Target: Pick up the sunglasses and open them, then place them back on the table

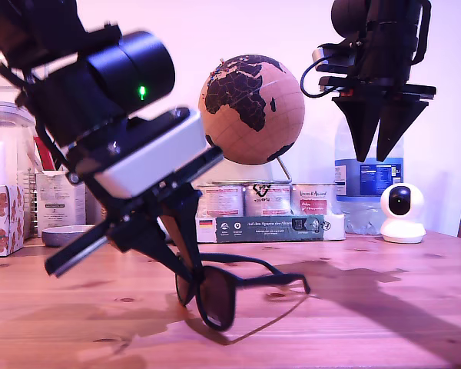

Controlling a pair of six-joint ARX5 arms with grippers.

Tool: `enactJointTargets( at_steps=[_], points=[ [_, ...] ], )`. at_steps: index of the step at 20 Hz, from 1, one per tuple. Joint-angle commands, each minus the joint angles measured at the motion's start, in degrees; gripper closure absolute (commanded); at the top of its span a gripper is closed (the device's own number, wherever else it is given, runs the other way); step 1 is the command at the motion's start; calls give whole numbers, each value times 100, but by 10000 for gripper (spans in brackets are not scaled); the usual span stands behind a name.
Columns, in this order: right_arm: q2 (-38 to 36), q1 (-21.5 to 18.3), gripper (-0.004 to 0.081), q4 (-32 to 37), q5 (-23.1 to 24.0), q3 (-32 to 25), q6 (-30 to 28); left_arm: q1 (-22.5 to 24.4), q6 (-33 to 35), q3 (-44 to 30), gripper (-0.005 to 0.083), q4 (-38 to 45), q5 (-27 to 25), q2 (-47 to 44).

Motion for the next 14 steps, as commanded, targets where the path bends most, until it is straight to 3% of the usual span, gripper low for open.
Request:
enactJointTargets(
  at_steps=[1, 3, 7, 14],
  points=[
    [98, 48, 505, -17, -13, 44, 46, -13, 72, -70, 787, 52, 72, 179],
    [98, 48, 505, -17, -15, 44, 46, -13, 63, -68, 745, 87, 72, 197],
    [98, 48, 506, -17, -15, 44, 46, -9, 59, -68, 485, 92, 70, 197],
    [98, 48, 506, 37, -15, 44, 44, -15, -98, -35, 464, 85, -264, -127]
  ],
)
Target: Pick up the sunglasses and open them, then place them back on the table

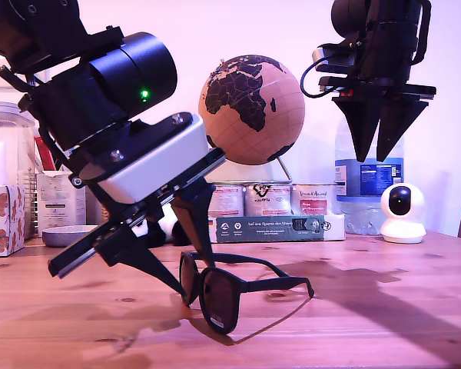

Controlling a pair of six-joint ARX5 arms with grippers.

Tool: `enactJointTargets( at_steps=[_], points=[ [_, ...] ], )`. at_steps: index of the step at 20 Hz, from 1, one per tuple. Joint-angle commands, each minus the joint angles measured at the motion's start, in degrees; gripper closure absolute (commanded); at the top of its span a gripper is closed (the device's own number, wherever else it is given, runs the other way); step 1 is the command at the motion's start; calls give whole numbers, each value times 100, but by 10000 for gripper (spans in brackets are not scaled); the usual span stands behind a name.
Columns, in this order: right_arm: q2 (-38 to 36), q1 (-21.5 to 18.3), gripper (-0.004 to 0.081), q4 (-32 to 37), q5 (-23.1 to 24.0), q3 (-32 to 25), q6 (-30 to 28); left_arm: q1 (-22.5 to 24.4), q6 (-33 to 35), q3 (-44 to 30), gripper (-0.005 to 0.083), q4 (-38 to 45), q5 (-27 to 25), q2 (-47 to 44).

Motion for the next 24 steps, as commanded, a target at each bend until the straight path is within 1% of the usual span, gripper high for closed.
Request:
enactJointTargets(
  at_steps=[1, 5, 6, 7, 8, 9, 11, 12, 13, 15, 16, 18, 20, 21, 22, 24],
  points=[
    [98, 48, 506, 37, -13, 44, 42, -11, -219, -31, 464, 7, -72, -258],
    [98, 48, 520, 101, -11, 44, 37, -22, -664, -31, 469, 11, -409, -927],
    [98, 48, 567, 101, -11, 44, 26, -22, -774, -31, 473, 9, -437, -1143],
    [98, 48, 654, 107, -33, 44, 11, -26, -898, -31, 529, 11, -468, -1333],
    [98, 48, 757, 118, -50, 44, -7, -39, -1023, -31, 682, 4, -586, -1502],
    [98, 48, 776, 120, -57, 44, 9, -55, -1231, -31, 793, 7, -752, -1676],
    [98, 48, 775, 160, -70, 44, 22, -96, -1873, -31, 788, 11, -787, -1980],
    [98, 48, 775, 236, -149, 44, 118, -122, -2498, -31, 788, 22, -793, -2122],
    [98, 50, 775, 448, -278, 44, 356, -151, -3364, -28, 787, 33, -796, -2251],
    [98, 63, 775, 761, -584, 44, 680, -177, -4612, -28, 787, 33, -809, -2474],
    [98, 66, 775, 839, -603, 44, 813, -177, -4870, -26, 787, 44, -815, -2542],
    [87, 111, 775, 968, -409, 44, 861, -125, -6391, -26, 787, 7, -833, -2568],
    [55, 155, 775, 1093, 17, 44, 885, 35, -7241, -26, 787, -35, -758, -2570],
    [11, 203, 775, 1128, 179, 44, 879, 138, -7523, -26, 787, -4, -656, -2570],
    [-85, 240, 775, 1176, 319, 44, 883, 260, -7659, -26, 787, 9, -555, -2597],
    [-378, 326, 775, 1370, 494, 44, 887, 562, -8183, -28, 787, -48, -407, -2669]
  ],
)
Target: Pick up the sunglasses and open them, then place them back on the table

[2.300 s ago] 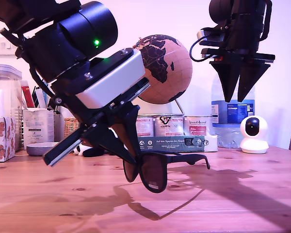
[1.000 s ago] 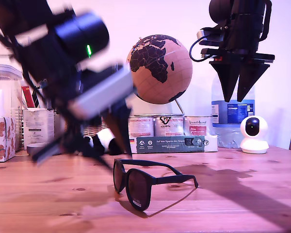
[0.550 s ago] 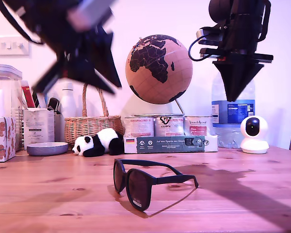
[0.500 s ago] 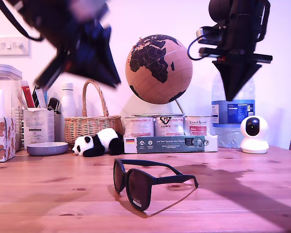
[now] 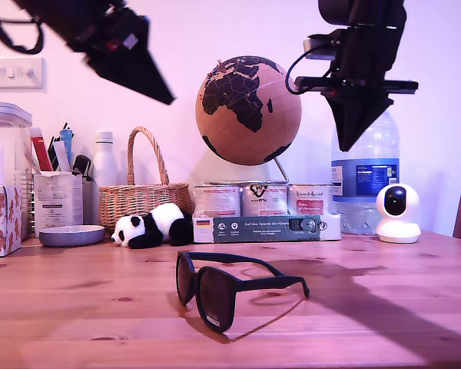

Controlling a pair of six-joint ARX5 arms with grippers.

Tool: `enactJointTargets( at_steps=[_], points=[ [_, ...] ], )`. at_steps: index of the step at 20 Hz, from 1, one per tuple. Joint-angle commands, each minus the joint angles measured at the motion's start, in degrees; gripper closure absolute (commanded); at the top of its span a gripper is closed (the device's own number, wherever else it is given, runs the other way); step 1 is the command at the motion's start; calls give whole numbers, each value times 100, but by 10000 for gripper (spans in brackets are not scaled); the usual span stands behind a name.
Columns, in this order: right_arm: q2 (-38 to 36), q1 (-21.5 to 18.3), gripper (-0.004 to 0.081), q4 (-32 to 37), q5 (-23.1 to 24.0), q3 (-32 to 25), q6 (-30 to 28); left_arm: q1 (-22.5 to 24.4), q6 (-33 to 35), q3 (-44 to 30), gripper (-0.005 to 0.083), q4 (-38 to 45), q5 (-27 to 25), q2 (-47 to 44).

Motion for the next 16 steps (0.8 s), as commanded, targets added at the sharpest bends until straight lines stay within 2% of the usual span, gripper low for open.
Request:
enactJointTargets(
  at_steps=[1, 5, 8, 11, 14, 16],
  points=[
    [-538, 155, 775, 181, 164, 44, 22, 271, -363, -28, 787, -63, 229, -131],
    [-1281, 422, 775, 433, 702, 7, 26, 1141, -737, -61, 787, -225, 986, -634],
    [-1790, 568, 775, 614, 1202, -393, 221, 1707, -999, -227, 787, -229, 1237, -1093],
    [-2450, 732, 775, 1051, 1711, -1266, 216, 2070, -1235, -323, 787, -175, 1283, -1464],
    [-3318, 837, 775, 1692, 1812, -2415, 214, 2240, -1766, -479, 787, 210, 1274, -1600],
    [-3932, 831, 775, 1974, 1836, -3119, 205, 2317, -1777, -555, 787, 289, 1272, -1598]
  ],
)
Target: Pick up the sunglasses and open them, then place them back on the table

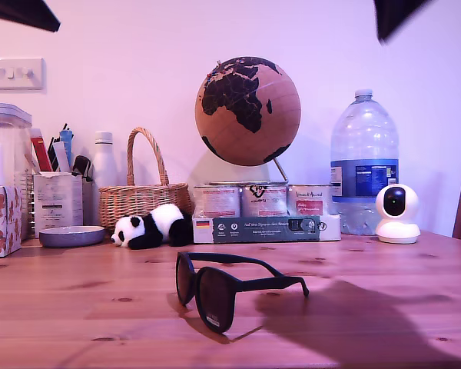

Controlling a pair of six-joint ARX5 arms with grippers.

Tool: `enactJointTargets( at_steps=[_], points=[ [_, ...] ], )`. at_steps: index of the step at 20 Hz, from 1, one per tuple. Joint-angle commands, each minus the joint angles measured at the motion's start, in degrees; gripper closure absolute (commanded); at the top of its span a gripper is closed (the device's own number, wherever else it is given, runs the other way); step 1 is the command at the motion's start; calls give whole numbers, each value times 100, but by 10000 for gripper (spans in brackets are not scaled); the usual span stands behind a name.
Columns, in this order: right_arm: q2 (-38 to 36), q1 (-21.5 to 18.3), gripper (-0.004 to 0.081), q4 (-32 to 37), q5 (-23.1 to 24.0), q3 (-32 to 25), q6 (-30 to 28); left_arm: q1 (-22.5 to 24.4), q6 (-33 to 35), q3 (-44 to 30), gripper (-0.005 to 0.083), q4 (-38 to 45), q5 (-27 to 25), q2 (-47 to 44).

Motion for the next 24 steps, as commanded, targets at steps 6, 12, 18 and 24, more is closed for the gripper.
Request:
enactJointTargets(
  at_steps=[6, 12, 18, 24],
  points=[
    [-2061, -490, 775, 1204, 306, -2133, -70, 356, -107, -717, 787, 422, 22, 15],
    [-3224, -1622, 775, 1646, -330, -3379, -575, 492, -354, -1593, 787, 1099, 24, 13],
    [-4105, -2505, 775, 1425, -1657, -3799, -671, 492, -667, -2131, 787, 1248, 24, -306],
    [-5088, -2498, 775, 927, -1657, -3860, -782, 459, -811, -2308, 787, 1047, -44, -1364]
  ],
)
